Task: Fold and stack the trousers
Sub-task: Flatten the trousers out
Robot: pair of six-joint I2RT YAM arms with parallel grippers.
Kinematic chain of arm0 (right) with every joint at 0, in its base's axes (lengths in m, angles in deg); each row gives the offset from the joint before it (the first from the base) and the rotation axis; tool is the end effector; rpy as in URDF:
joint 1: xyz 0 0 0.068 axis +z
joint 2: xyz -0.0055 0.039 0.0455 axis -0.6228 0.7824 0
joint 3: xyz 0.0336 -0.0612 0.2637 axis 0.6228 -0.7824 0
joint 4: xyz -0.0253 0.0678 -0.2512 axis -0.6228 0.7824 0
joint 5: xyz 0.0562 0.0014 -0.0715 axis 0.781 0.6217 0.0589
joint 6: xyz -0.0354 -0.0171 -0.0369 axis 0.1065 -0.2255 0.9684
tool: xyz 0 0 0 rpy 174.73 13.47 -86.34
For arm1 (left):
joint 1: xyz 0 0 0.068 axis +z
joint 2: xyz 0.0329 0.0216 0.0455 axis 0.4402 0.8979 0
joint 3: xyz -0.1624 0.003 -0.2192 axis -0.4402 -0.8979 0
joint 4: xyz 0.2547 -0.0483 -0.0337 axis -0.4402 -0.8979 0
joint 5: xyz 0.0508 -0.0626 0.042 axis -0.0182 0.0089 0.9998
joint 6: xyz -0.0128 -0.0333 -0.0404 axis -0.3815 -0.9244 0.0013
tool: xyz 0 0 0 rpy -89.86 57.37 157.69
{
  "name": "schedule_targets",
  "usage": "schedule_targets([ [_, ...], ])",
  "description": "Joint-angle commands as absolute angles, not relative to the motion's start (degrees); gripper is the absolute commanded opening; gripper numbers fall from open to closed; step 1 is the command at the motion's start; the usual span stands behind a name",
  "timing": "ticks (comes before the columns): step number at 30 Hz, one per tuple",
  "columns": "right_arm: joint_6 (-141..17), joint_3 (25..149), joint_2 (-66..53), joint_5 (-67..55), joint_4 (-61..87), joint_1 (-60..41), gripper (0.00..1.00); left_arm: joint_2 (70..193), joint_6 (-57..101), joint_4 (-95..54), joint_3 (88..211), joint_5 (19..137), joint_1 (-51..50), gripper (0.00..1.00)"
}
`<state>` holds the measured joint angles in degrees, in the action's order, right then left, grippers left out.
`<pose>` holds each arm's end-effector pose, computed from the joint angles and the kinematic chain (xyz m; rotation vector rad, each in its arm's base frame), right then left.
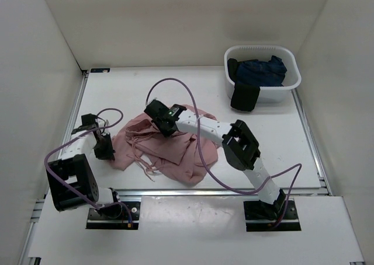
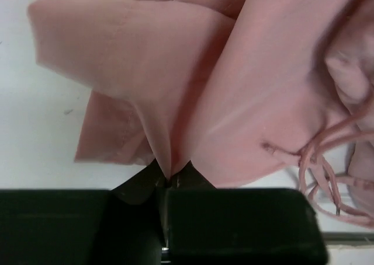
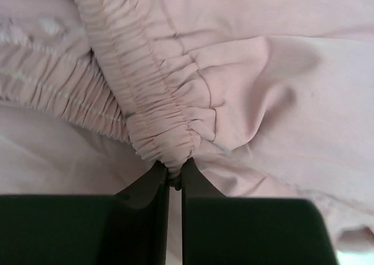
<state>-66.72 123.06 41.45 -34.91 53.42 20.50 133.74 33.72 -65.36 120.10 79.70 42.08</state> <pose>0.2650 0.4168 0.2131 -0.8867 2.3288 0.0311 0.2140 0.0570 0.1727 -0.3885 2.8871 -0.1237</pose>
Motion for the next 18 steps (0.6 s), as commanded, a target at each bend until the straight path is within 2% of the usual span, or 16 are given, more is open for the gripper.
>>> schedule_targets([
  [1,-69.31,127.94,32.38,-36.64,56.85,18.70,0.00,134.34,33.80,-61.81,119.56,79.46,40.88,0.14],
  [5,-74.58,130.67,23.60,-35.50,62.30,16.33,0.00,134.87,33.80,-61.10,120.18,82.52,40.88,0.14],
  [8,-85.64,128.32,13.76,-36.90,68.79,9.15,0.00,134.34,33.80,-60.57,120.71,83.76,40.88,0.14],
  [11,-98.64,113.93,-0.29,-38.29,72.84,-0.06,0.00,133.73,33.80,-60.57,121.23,83.76,40.88,0.14],
  [12,-104.77,104.58,-8.07,-38.92,73.90,-2.46,0.00,133.72,33.80,-60.57,121.84,83.76,40.88,0.14],
  [15,-114.98,91.34,-23.81,-45.66,82.14,-9.85,0.00,133.11,33.80,-61.09,122.99,83.76,40.88,0.14],
  [16,-122.33,84.34,-27.62,-51.35,85.05,-12.13,0.05,133.11,33.80,-61.10,122.99,83.76,40.88,0.14],
  [17,-125.36,81.14,-31.32,-54.71,87.51,-12.67,0.19,133.11,33.80,-61.62,123.51,83.76,40.36,0.14],
  [18,-129.14,78.41,-37.79,-57.96,93.37,-12.68,0.61,133.11,33.80,-62.23,124.04,83.24,40.35,0.14],
])
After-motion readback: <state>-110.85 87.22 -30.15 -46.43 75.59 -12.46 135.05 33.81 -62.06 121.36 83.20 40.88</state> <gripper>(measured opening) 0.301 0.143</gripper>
